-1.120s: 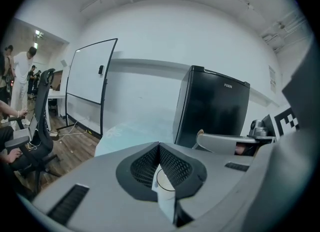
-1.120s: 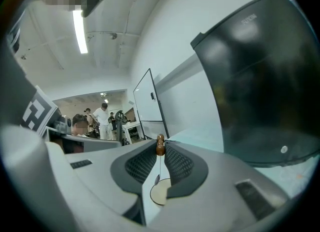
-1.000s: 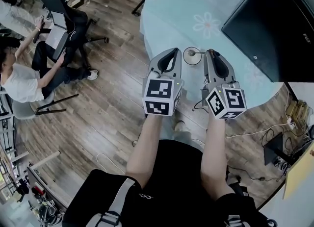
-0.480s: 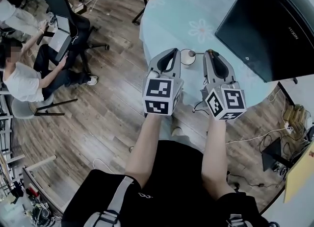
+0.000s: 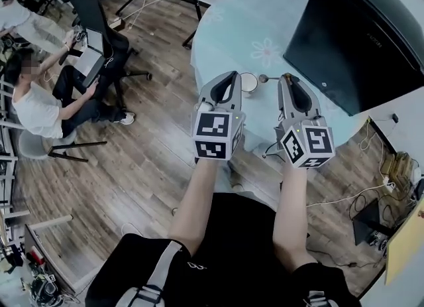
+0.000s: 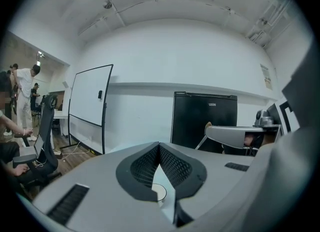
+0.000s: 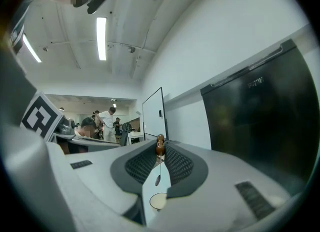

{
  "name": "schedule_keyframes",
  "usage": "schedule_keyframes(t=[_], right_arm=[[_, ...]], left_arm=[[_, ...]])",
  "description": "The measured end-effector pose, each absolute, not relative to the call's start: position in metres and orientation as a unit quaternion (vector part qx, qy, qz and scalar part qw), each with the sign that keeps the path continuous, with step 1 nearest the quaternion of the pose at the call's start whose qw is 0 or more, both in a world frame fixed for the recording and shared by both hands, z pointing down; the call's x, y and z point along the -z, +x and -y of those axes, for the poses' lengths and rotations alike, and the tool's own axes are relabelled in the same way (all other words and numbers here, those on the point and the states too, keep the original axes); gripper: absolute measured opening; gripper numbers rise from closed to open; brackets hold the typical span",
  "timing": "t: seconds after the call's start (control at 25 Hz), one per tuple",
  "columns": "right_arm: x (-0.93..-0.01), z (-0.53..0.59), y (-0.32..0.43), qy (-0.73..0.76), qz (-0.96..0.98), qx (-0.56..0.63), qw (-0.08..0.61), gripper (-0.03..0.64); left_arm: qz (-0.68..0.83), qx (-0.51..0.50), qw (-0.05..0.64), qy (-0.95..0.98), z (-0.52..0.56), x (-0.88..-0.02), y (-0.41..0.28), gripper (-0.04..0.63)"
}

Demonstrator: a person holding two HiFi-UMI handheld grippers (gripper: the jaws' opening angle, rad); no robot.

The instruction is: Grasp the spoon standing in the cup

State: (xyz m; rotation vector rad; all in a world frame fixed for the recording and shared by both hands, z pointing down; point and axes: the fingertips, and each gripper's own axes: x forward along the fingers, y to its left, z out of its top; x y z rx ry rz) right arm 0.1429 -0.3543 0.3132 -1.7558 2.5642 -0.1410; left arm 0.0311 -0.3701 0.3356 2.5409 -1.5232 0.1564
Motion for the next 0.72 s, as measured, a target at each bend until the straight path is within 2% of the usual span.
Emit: schedule_keyframes(t=[0.72], right_arm=[[-0.261,0.307,0.141,-0.551,-0.833,-0.015,0.037,0.049]], left_arm=[[0.531,-0.019,0.032,0.847,0.322,-0.280,0.020,0.011]])
